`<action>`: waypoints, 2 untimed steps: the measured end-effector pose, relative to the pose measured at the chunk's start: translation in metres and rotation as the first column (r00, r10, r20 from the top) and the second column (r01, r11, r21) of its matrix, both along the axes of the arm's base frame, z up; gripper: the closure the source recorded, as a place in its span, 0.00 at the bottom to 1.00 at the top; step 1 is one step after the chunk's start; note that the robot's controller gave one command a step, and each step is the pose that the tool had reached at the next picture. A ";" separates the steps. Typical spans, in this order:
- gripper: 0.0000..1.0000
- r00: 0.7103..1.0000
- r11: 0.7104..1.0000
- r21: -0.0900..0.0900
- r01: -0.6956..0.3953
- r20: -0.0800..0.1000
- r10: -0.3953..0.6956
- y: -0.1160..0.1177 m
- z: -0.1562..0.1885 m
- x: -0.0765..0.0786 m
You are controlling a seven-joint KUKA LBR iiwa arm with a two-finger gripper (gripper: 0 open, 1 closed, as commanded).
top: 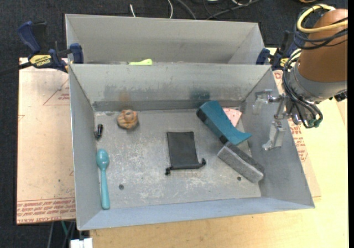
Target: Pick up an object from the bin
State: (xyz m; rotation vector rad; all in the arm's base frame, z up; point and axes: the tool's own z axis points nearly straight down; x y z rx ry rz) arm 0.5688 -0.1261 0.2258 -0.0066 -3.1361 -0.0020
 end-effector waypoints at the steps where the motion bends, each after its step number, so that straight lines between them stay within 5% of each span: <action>1: 0.00 1.000 1.000 -0.001 -0.003 0.007 0.003 0.001 0.005 0.001; 2: 0.00 0.993 0.993 -0.004 -0.121 0.014 0.121 0.021 -0.035 -0.010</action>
Offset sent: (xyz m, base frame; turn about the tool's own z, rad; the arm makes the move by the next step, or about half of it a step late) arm -0.0232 0.0392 -0.0735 -0.2241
